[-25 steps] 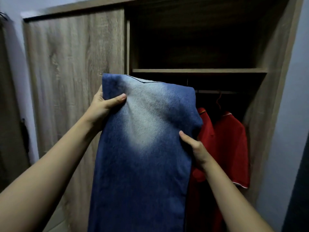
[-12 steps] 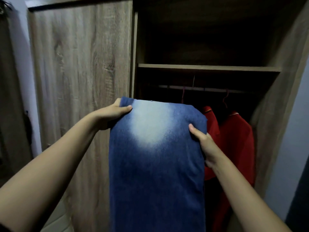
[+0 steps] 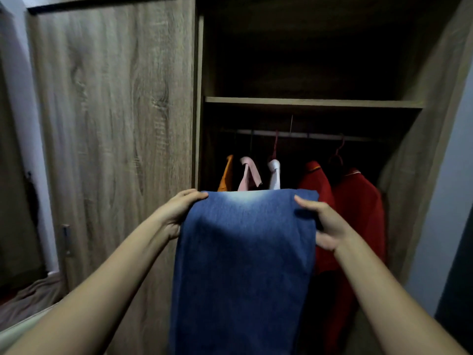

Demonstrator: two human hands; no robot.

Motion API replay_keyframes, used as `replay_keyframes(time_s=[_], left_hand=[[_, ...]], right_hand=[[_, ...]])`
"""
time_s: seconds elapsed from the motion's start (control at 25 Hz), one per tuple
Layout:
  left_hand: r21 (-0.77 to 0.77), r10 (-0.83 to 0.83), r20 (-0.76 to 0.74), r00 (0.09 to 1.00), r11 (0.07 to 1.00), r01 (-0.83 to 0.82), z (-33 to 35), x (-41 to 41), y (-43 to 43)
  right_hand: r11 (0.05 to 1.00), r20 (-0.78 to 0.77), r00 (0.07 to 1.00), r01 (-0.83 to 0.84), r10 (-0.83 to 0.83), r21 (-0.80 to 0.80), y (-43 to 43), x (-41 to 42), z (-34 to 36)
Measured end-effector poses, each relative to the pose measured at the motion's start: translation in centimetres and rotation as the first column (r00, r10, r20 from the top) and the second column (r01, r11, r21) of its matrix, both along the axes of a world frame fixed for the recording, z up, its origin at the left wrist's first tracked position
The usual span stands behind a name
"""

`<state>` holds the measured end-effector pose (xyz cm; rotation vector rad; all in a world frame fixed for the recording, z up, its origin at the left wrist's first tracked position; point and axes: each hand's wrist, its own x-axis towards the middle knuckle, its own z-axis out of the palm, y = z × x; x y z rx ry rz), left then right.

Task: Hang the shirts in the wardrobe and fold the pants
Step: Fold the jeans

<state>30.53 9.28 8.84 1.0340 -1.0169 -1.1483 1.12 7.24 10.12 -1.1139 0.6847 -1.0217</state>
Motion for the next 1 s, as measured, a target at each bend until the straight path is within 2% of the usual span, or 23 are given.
replay_keyframes(time_s=[0.12,0.16,0.2,0.28,0.32,0.4,0.44,0.6,0.76,0.92,1.0], left_hand=[[0.006,0.160,-0.128,0.979,0.987,-0.160,1.1,-0.1,-0.9],[0.034,0.135,-0.134,0.982,0.991,-0.132,1.4,0.0,-0.8],[0.088,0.046,-0.118,0.992,0.995,-0.035,1.8,0.1,-0.1],[0.206,-0.121,0.014,0.993,0.972,0.115,2.1,0.4,1.3],[0.214,-0.141,0.141,0.980,0.971,0.108,2.0,0.7,1.7],[0.105,-0.059,0.354,0.934,0.994,0.023,1.6,1.0,2.6],[0.023,-0.007,0.384,0.924,1.000,-0.002,1.4,1.1,3.1],[-0.189,0.064,0.367,0.928,0.982,0.007,0.6,1.3,4.5],[-0.361,0.197,0.449,0.872,0.932,-0.026,1.5,1.5,4.7],[-0.630,0.372,0.377,0.848,0.774,-0.059,1.9,0.2,5.7],[-0.683,0.382,0.409,0.829,0.731,-0.001,1.9,-0.2,6.4]], right_hand=[[0.988,0.025,0.989,-0.145,0.146,-0.044,1.3,-0.7,-0.4],[0.988,0.041,0.988,-0.146,0.148,-0.044,1.1,-0.6,-0.9],[0.989,0.061,0.988,-0.141,0.143,-0.046,0.7,-0.4,-1.5],[0.992,0.112,0.985,-0.125,0.128,-0.032,0.2,0.1,-2.5],[0.993,0.135,0.984,-0.118,0.120,-0.026,0.0,0.2,-2.7],[0.992,0.163,0.978,-0.128,0.129,-0.021,-0.1,0.5,-2.5],[0.991,0.162,0.977,-0.135,0.137,-0.025,0.0,0.6,-2.2],[0.989,0.177,0.973,-0.141,0.146,-0.042,-0.2,0.9,-0.6],[0.988,0.202,0.967,-0.153,0.155,-0.023,0.1,1.0,1.0],[0.993,0.260,0.959,-0.121,0.116,0.004,0.4,0.0,1.9],[0.994,0.251,0.962,-0.110,0.107,-0.004,1.0,-0.4,2.3]])
